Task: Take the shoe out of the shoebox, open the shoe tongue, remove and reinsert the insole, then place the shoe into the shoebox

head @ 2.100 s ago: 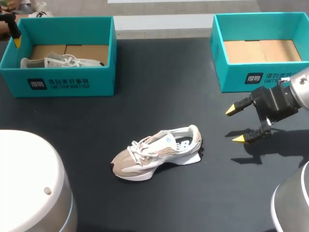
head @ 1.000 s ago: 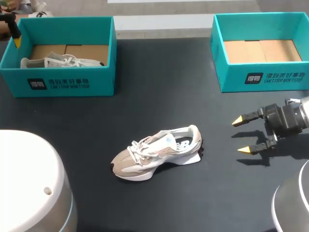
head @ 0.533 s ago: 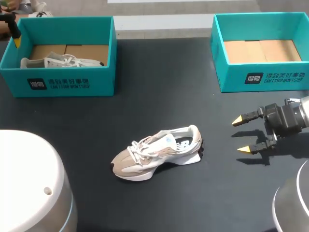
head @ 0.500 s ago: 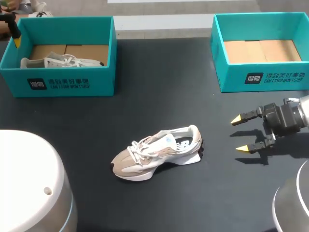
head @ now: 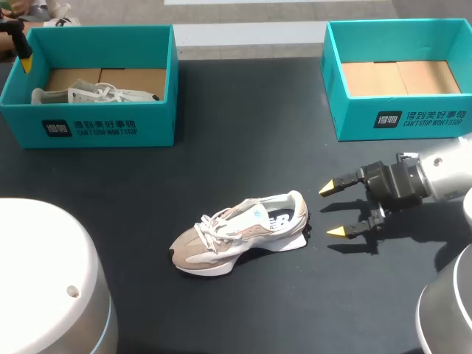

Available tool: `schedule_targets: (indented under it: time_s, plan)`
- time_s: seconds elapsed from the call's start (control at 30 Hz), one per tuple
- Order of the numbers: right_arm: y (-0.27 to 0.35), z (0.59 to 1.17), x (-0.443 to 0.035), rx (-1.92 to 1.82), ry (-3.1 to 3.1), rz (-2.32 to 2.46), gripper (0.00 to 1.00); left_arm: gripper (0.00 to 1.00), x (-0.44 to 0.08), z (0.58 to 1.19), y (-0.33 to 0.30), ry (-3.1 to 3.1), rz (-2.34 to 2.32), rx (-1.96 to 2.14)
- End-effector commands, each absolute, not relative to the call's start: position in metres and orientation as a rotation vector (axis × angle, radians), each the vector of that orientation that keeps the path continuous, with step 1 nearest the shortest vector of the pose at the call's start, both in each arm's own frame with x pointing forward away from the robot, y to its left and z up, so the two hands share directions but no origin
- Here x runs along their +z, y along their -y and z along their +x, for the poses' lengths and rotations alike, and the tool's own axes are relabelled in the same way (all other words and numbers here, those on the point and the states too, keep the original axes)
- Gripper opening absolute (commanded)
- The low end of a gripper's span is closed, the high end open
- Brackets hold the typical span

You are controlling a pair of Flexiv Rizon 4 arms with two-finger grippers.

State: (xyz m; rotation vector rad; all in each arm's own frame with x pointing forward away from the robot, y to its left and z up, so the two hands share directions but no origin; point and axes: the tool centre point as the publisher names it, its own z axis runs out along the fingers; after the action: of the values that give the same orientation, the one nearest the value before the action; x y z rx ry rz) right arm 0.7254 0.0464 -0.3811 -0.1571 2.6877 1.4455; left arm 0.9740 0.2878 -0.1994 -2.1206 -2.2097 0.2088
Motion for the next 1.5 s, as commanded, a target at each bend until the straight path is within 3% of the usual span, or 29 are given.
schedule_targets:
  time_s: [0.03, 1.23, 1.27, 1.3, 1.33, 1.37, 1.5]
  plan:
    - [-0.066, 0.740, -0.388, 1.458, -2.708, -0.195, 1.00, 1.00, -0.199, 0.973, -0.288, 2.210, -2.121, 0.205]
    - [-0.139, 0.721, -0.424, 1.588, -2.782, -0.350, 1.00, 1.00, -0.199, 0.973, -0.288, 2.210, -2.121, 0.205]
    - [-0.139, 0.721, -0.424, 1.576, -2.783, -0.344, 0.85, 1.00, -0.199, 0.973, -0.288, 2.210, -2.121, 0.205]
    - [-0.138, 0.721, -0.424, 1.568, -2.784, -0.336, 0.47, 1.00, -0.199, 0.973, -0.288, 2.210, -2.121, 0.205]
    - [-0.138, 0.721, -0.424, 1.564, -2.781, -0.323, 0.28, 1.00, -0.199, 0.973, -0.288, 2.210, -2.121, 0.205]
    - [-0.136, 0.721, -0.424, 1.547, -2.786, -0.311, 0.00, 1.00, -0.199, 0.973, -0.288, 2.210, -2.121, 0.205]
    - [-0.129, 0.720, -0.418, 1.506, -2.781, -0.267, 0.00, 1.00, -0.199, 0.973, -0.288, 2.210, -2.121, 0.205]
